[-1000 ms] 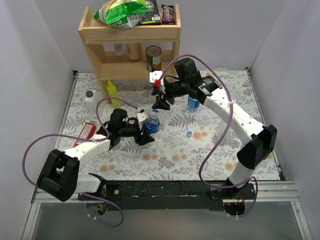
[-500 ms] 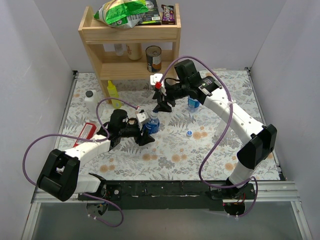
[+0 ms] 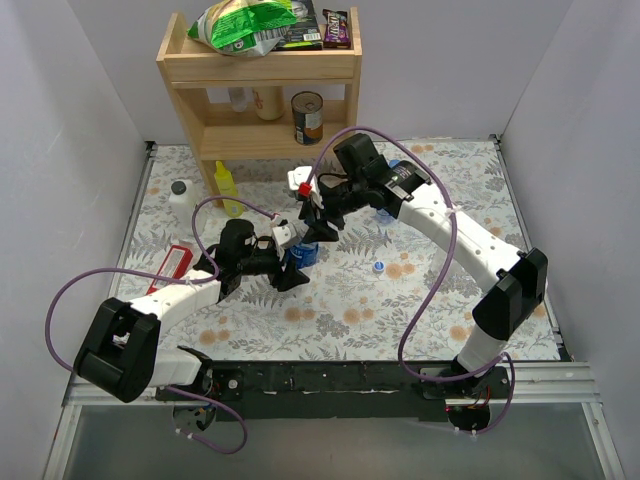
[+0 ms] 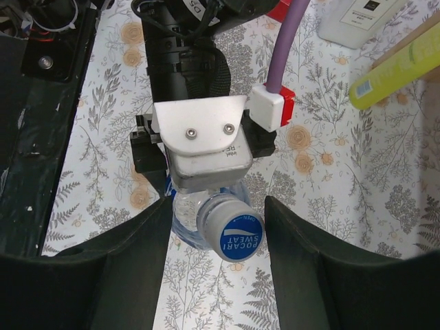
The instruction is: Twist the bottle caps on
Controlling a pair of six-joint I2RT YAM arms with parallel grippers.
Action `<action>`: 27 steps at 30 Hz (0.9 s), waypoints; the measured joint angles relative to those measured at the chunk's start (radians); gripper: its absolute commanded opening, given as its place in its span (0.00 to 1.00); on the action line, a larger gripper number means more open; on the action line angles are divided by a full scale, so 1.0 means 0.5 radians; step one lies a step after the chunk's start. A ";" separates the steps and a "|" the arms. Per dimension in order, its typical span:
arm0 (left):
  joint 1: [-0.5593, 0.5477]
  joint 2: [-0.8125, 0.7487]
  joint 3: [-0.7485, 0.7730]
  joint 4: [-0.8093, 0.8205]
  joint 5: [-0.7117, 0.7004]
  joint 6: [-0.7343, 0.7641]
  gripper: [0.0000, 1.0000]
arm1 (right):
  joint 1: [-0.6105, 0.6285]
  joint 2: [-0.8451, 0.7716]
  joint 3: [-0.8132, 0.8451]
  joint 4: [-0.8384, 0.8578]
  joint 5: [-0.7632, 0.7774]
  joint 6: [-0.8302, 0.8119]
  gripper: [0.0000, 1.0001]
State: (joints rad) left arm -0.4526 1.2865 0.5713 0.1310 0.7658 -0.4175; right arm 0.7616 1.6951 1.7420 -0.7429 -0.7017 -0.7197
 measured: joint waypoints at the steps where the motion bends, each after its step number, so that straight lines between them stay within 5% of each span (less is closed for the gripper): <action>1: 0.000 0.000 0.000 0.009 0.000 0.000 0.00 | 0.002 0.000 -0.008 -0.006 0.000 0.000 0.63; 11: 0.000 0.000 -0.008 0.001 0.000 0.024 0.00 | -0.030 0.004 0.060 -0.087 -0.108 -0.043 0.74; 20: 0.011 -0.001 -0.008 -0.150 0.002 0.255 0.00 | -0.288 0.337 0.813 -0.486 -0.393 -0.206 0.66; 27: 0.014 0.000 0.002 -0.193 0.002 0.306 0.00 | -0.286 0.336 0.492 -0.423 -0.372 -0.084 0.65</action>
State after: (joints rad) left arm -0.4458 1.2865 0.5724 0.0345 0.7670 -0.2646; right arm 0.6186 1.8629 1.9881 -0.9546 -0.8879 -0.7616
